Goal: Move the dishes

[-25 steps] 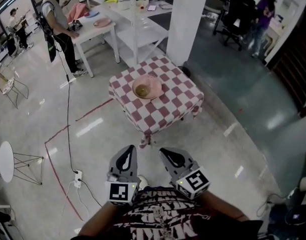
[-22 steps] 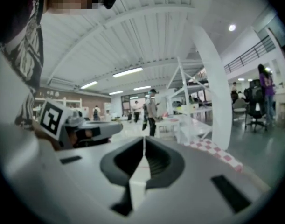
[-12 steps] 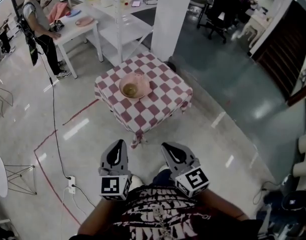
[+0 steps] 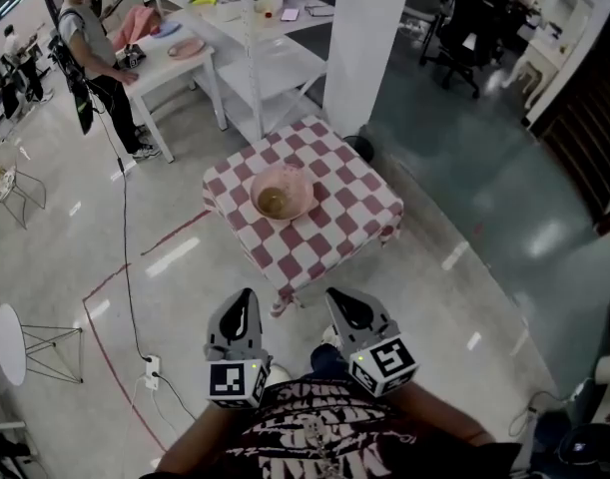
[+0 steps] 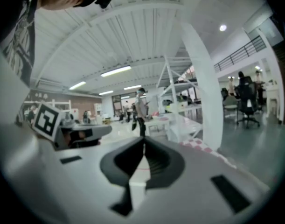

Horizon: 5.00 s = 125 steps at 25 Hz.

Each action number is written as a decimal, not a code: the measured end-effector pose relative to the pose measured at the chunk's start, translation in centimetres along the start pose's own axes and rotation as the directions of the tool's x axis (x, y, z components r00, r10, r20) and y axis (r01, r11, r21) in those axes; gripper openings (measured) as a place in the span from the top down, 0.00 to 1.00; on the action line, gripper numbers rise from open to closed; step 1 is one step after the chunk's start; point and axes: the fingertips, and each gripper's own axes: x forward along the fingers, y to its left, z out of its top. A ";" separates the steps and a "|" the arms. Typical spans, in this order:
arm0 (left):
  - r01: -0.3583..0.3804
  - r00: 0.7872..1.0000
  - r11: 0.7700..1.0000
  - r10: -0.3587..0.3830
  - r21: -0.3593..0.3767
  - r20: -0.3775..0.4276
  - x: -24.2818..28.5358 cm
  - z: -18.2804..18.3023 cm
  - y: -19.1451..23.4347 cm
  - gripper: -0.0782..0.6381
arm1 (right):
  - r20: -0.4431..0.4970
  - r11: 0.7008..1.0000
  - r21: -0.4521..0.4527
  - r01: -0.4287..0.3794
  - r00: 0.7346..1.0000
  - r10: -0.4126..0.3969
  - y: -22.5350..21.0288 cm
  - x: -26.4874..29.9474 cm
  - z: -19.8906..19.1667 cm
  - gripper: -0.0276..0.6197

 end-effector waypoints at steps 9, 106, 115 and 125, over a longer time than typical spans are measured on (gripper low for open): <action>-0.063 0.998 0.998 0.063 0.011 0.018 6.5 1.6 -1.0 0.86 | 0.041 0.994 0.003 -0.111 0.993 0.111 -5.1 3.5 2.0 0.90; -0.449 0.799 0.867 0.280 -0.219 -0.532 27.3 -13.9 17.3 0.85 | -0.792 0.938 0.203 0.282 0.611 -0.013 -34.2 46.9 -26.8 0.71; -0.441 0.777 0.860 0.223 -0.256 -0.589 27.6 -15.7 16.7 0.85 | -0.856 0.937 0.116 0.328 0.512 -0.073 -35.3 47.4 -29.5 0.87; -0.338 0.797 0.903 0.125 -0.265 -0.591 29.9 -15.3 15.6 0.85 | -0.762 0.853 0.219 0.473 0.629 -0.153 -42.7 43.6 -22.4 0.88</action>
